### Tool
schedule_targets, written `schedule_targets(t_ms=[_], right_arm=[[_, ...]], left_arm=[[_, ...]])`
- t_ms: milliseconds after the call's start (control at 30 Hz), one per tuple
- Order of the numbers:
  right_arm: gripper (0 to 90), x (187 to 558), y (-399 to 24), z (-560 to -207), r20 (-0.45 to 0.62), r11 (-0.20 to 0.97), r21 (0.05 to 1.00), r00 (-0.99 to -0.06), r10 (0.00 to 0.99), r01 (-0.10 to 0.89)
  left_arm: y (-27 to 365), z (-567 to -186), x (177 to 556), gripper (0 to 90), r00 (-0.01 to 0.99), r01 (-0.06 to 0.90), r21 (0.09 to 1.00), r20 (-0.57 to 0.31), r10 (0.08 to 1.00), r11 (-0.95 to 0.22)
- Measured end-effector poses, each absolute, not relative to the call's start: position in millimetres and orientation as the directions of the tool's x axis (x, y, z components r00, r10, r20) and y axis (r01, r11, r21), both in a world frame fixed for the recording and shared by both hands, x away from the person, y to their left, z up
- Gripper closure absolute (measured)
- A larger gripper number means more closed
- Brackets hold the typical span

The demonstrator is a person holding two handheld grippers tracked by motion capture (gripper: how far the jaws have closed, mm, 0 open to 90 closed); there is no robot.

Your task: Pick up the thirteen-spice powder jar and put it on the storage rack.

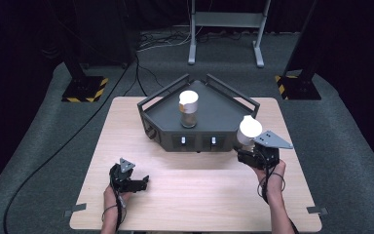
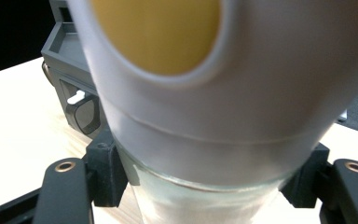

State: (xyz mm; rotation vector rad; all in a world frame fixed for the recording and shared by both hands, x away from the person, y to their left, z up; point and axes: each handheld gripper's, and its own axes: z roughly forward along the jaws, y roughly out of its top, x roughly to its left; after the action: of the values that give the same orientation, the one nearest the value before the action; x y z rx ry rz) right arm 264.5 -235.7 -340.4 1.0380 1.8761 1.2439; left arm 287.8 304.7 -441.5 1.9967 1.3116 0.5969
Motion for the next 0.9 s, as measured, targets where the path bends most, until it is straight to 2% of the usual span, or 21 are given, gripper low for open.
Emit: schedule_targets(t_ms=[900], right_arm=[[30.2, 296.2, -229.3, -323.8, -0.092, 0.247, 0.93, -0.476, 0.875, 0.274]], left_arm=[[305.6, -441.5, 288.6, 5.2, 0.392, 0.618, 0.738, 0.01, 0.92, -0.271]])
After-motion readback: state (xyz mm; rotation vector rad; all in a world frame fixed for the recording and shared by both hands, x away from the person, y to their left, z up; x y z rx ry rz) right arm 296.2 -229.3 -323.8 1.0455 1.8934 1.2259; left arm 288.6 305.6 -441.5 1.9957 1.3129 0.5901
